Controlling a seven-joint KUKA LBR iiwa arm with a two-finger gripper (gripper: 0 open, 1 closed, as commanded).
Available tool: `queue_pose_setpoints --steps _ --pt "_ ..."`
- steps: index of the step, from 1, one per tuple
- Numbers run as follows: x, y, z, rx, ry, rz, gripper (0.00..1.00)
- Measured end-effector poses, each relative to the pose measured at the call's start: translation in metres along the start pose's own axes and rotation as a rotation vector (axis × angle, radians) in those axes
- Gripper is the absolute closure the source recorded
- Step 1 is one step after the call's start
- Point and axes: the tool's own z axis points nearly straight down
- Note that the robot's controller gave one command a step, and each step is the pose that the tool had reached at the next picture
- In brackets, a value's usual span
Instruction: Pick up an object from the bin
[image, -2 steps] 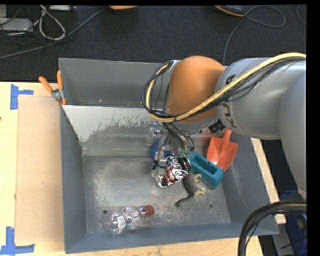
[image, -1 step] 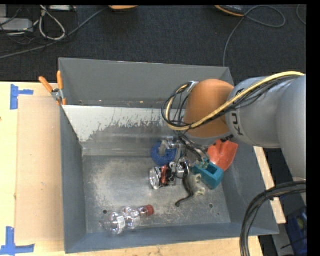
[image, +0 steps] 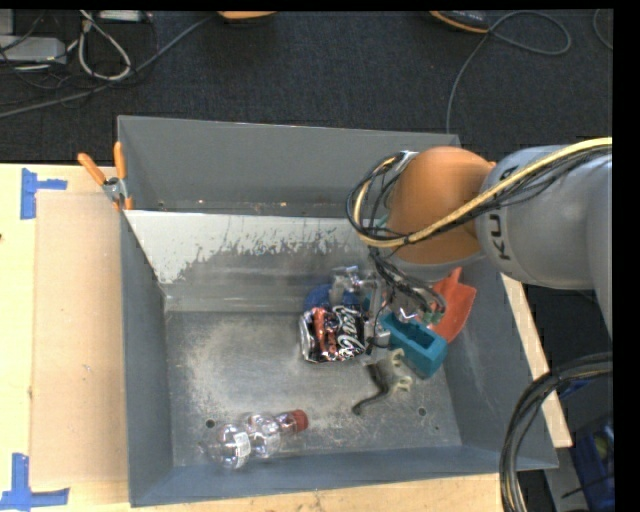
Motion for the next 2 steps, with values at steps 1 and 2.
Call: queue_pose_setpoints --steps 1,2 --pt "0.002 0.006 0.024 0.000 0.005 0.094 0.00" --pt "0.001 -0.015 0.031 -0.002 -0.005 0.010 0.00"
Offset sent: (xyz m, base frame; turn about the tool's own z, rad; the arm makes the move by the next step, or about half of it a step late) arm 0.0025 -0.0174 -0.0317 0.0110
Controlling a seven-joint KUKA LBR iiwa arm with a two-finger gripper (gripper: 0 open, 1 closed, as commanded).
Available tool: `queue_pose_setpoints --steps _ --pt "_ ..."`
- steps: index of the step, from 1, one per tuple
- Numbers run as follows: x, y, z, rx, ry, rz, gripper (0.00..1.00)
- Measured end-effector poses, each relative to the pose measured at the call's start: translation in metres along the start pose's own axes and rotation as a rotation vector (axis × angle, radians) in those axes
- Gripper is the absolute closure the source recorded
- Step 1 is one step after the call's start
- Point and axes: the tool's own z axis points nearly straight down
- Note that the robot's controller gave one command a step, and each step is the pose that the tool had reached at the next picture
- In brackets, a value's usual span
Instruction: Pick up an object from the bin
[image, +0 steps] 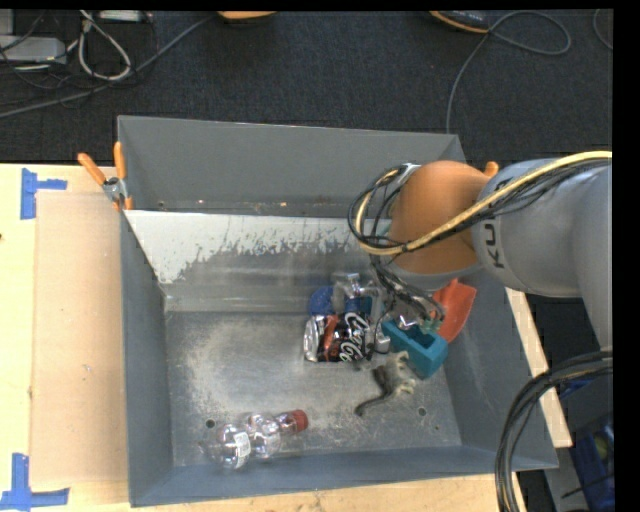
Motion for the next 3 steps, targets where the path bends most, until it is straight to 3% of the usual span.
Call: queue_pose_setpoints --steps 1,3 --pt "-0.001 0.016 -0.003 0.003 0.003 0.100 1.00" --pt "-0.001 0.016 -0.021 0.002 0.004 0.102 1.00"
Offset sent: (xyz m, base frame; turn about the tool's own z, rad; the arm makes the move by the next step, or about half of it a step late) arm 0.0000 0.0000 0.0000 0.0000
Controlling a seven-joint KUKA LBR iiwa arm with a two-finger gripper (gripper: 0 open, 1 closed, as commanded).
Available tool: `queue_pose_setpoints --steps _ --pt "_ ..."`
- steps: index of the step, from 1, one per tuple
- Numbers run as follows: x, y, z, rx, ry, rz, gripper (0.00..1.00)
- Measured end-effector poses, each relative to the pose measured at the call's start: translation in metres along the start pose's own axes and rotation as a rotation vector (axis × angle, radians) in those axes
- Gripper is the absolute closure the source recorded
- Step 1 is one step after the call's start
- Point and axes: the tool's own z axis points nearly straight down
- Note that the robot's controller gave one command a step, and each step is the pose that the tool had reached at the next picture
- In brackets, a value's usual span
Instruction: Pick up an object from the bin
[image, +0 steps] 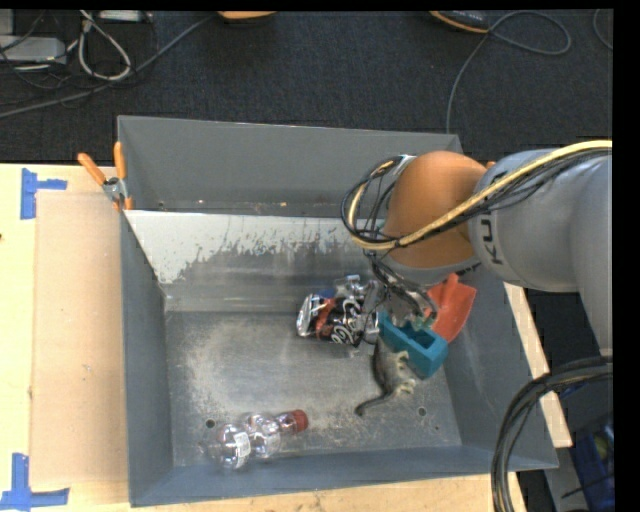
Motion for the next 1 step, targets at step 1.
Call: queue_pose_setpoints --steps 1 --pt "0.0010 0.0012 -0.0390 -0.001 0.005 0.000 1.00"
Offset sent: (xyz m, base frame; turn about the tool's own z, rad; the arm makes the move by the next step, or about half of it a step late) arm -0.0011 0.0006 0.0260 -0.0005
